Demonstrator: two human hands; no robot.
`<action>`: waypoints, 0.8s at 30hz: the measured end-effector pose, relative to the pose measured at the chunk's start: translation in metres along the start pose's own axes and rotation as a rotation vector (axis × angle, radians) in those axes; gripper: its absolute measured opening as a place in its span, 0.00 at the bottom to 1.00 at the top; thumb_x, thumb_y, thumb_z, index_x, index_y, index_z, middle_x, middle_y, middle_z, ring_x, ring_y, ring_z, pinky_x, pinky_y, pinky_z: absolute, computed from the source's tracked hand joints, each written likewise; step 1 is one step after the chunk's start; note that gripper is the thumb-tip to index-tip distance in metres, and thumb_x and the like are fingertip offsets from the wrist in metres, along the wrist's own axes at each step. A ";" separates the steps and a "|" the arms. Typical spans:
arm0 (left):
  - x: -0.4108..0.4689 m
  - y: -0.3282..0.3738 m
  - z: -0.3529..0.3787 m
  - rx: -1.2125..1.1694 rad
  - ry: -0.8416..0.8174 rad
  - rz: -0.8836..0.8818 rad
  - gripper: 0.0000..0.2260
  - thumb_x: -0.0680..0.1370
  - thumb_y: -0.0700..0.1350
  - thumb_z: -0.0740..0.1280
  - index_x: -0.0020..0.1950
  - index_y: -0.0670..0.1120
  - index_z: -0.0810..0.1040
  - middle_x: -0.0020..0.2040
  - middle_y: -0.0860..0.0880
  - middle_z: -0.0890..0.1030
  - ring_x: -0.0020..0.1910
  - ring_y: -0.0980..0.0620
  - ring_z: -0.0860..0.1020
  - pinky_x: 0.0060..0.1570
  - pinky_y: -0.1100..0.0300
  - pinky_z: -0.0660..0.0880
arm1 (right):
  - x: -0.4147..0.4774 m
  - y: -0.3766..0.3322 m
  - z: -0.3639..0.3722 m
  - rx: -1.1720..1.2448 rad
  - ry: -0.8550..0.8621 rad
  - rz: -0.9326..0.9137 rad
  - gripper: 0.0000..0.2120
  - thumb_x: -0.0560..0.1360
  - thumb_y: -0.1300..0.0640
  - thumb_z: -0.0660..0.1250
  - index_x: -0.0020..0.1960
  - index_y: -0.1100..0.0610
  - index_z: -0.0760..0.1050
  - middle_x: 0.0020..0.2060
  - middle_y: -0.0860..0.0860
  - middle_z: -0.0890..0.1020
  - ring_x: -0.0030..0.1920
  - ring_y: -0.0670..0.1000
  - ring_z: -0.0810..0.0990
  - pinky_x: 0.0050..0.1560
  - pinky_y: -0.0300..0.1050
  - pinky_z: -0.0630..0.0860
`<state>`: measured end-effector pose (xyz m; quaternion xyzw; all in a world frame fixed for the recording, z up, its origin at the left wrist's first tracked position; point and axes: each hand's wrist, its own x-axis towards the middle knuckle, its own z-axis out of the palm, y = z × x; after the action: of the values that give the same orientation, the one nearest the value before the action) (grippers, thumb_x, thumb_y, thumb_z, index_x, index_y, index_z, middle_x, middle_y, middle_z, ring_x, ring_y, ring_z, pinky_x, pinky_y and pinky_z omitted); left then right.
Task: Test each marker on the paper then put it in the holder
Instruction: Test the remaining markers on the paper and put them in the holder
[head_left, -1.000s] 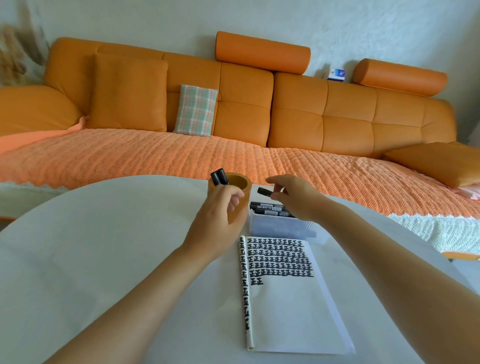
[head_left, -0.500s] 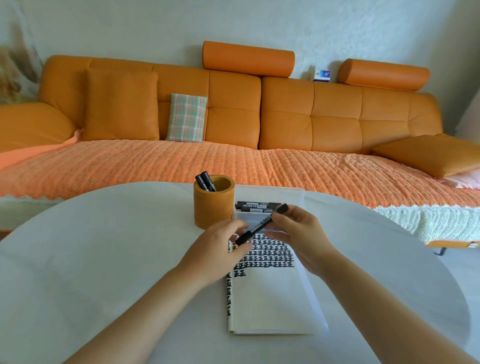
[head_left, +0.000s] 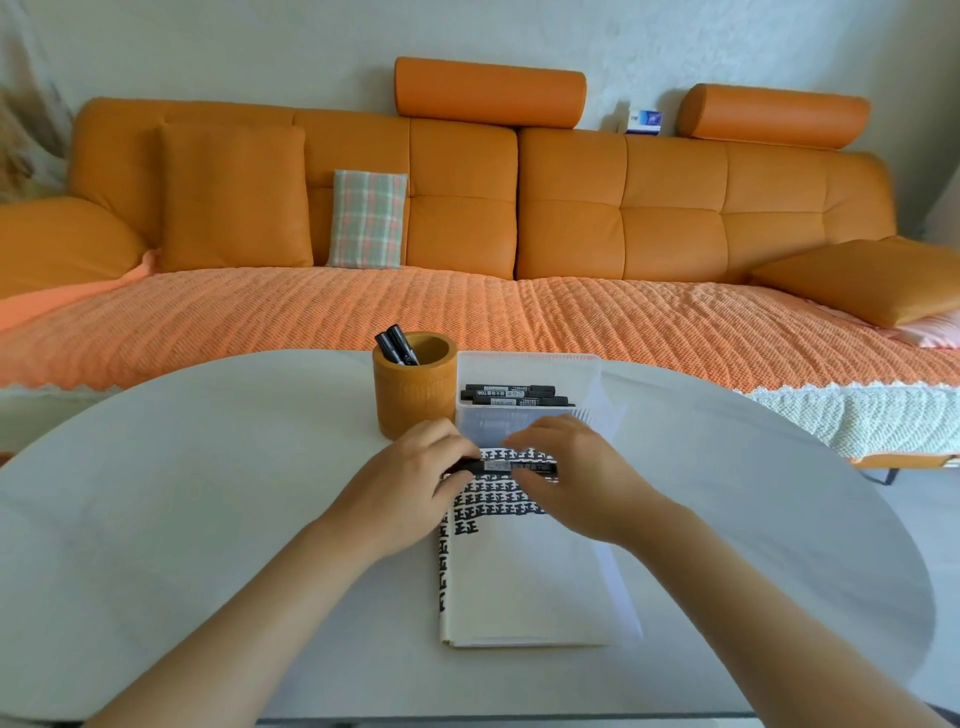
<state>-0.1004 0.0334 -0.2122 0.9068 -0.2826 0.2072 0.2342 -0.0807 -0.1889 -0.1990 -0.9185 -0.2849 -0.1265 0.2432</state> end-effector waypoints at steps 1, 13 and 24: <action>0.000 0.003 0.001 -0.009 0.005 0.016 0.07 0.78 0.44 0.67 0.56 0.49 0.78 0.50 0.56 0.74 0.50 0.57 0.73 0.47 0.56 0.75 | -0.001 -0.005 0.002 -0.001 -0.037 -0.044 0.13 0.78 0.53 0.65 0.62 0.51 0.79 0.50 0.46 0.81 0.51 0.46 0.76 0.54 0.39 0.71; -0.002 0.010 0.001 0.089 -0.040 0.120 0.09 0.74 0.42 0.73 0.53 0.44 0.81 0.46 0.50 0.77 0.45 0.54 0.75 0.38 0.60 0.75 | -0.001 -0.010 0.014 0.033 -0.242 -0.017 0.13 0.83 0.53 0.59 0.42 0.57 0.73 0.35 0.52 0.77 0.38 0.53 0.73 0.40 0.49 0.70; 0.002 0.004 -0.004 -0.040 -0.054 0.003 0.05 0.78 0.43 0.69 0.51 0.45 0.82 0.38 0.59 0.67 0.40 0.59 0.68 0.37 0.66 0.63 | -0.003 -0.011 0.016 -0.242 0.043 -0.253 0.11 0.80 0.51 0.61 0.49 0.55 0.80 0.37 0.50 0.78 0.37 0.54 0.77 0.32 0.47 0.70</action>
<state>-0.1018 0.0315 -0.2068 0.9068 -0.2942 0.1772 0.2445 -0.0879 -0.1734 -0.2095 -0.8949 -0.3758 -0.2089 0.1192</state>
